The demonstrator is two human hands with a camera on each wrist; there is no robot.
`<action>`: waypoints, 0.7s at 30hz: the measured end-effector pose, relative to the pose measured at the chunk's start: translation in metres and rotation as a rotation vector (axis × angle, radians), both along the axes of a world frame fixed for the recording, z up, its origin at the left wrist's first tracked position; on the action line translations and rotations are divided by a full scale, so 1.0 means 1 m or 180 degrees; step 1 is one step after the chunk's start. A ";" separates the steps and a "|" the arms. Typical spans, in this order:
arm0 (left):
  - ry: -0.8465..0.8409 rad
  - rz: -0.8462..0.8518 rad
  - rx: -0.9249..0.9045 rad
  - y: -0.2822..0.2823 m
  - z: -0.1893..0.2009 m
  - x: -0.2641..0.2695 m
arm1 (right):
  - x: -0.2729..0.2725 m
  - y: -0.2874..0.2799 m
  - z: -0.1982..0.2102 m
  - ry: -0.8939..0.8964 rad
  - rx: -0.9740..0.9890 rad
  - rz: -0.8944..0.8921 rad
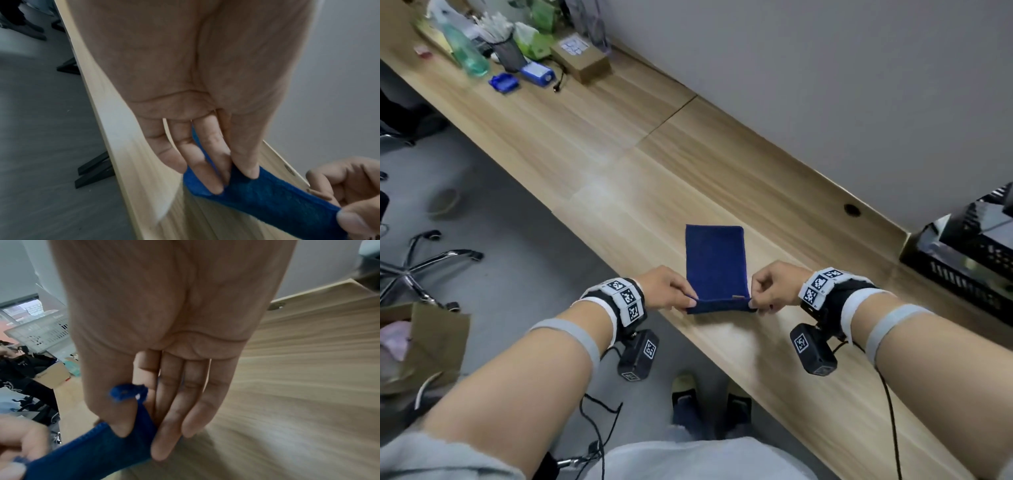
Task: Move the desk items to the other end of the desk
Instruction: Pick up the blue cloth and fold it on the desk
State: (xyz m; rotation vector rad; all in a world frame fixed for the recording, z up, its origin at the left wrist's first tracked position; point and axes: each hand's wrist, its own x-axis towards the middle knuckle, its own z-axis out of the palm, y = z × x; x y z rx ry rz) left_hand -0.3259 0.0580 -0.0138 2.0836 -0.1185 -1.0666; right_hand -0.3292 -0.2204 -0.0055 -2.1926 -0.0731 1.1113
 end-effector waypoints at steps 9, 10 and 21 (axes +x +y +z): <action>-0.0762 0.1015 0.0091 -0.028 -0.032 0.035 | 0.031 -0.004 -0.038 -0.1128 -0.0039 -0.0913; -0.0867 0.1074 0.0111 -0.029 -0.036 0.045 | 0.040 -0.002 -0.041 -0.1197 -0.0070 -0.1005; -0.1425 0.1497 0.0394 -0.033 -0.081 0.117 | 0.116 0.018 -0.084 -0.1439 -0.0316 -0.1495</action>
